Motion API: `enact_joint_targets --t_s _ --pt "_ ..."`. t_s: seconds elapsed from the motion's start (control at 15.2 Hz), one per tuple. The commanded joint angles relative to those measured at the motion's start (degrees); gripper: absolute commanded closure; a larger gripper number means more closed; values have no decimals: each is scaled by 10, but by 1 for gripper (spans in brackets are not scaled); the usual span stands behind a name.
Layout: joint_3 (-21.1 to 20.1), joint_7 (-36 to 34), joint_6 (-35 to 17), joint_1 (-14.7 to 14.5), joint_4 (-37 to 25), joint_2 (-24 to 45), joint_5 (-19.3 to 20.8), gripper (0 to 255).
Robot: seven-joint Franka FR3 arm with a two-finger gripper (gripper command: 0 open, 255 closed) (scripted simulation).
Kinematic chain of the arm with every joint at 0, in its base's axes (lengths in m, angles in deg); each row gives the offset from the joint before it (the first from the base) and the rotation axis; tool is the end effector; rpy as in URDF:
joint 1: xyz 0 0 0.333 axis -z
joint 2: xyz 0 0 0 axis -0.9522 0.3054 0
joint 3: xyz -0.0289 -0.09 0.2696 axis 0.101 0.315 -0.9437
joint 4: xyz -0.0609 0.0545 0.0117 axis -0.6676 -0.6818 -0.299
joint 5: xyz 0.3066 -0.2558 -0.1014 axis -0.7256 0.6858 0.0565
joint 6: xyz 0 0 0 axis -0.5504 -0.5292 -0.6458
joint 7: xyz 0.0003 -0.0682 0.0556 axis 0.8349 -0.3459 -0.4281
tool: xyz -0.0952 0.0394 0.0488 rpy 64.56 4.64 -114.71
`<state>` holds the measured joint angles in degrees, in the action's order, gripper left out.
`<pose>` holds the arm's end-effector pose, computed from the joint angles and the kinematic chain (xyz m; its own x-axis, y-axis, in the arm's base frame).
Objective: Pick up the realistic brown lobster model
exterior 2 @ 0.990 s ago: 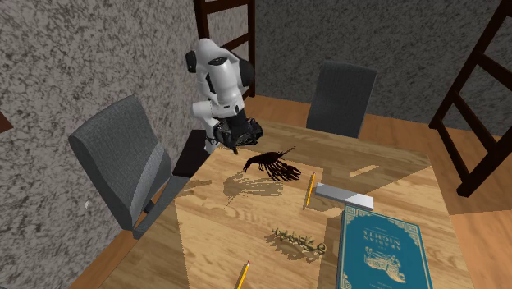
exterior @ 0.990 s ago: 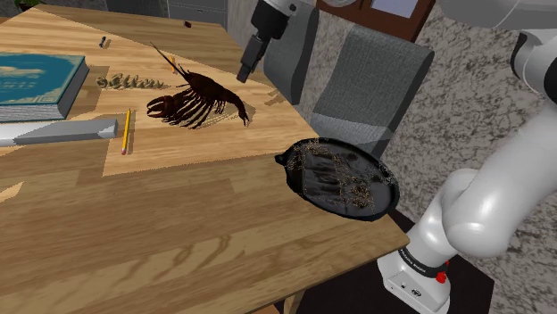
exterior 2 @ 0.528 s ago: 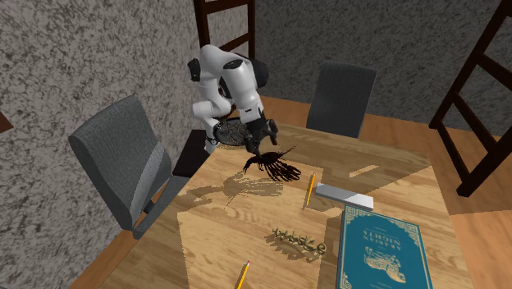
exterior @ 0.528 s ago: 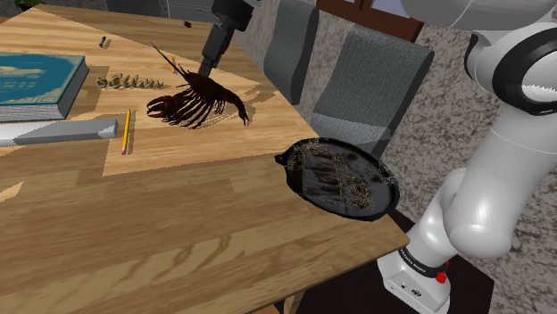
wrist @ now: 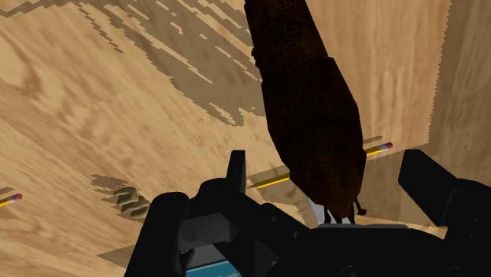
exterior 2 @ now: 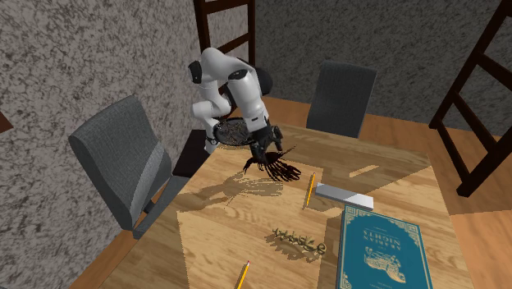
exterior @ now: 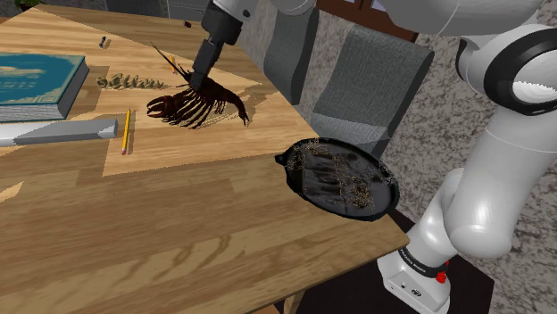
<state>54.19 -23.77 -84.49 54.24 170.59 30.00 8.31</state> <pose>0.5791 0.3226 0.5588 0.6139 0.6875 0.3878 0.7743 -0.6200 -0.1266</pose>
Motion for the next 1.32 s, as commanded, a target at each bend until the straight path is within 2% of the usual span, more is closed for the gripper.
enact_joint_targets --t_s 0.0,0.07,0.13,0.73,1.25 --pt "0 3 -13 0 15 -2 -2 0" --pt "0 3 -13 0 15 -2 -2 0" --pt "0 3 -13 0 16 -3 -2 255" --pt "0 3 -13 0 15 -2 -2 255" --pt "0 -15 51 -1 -63 10 7 255"
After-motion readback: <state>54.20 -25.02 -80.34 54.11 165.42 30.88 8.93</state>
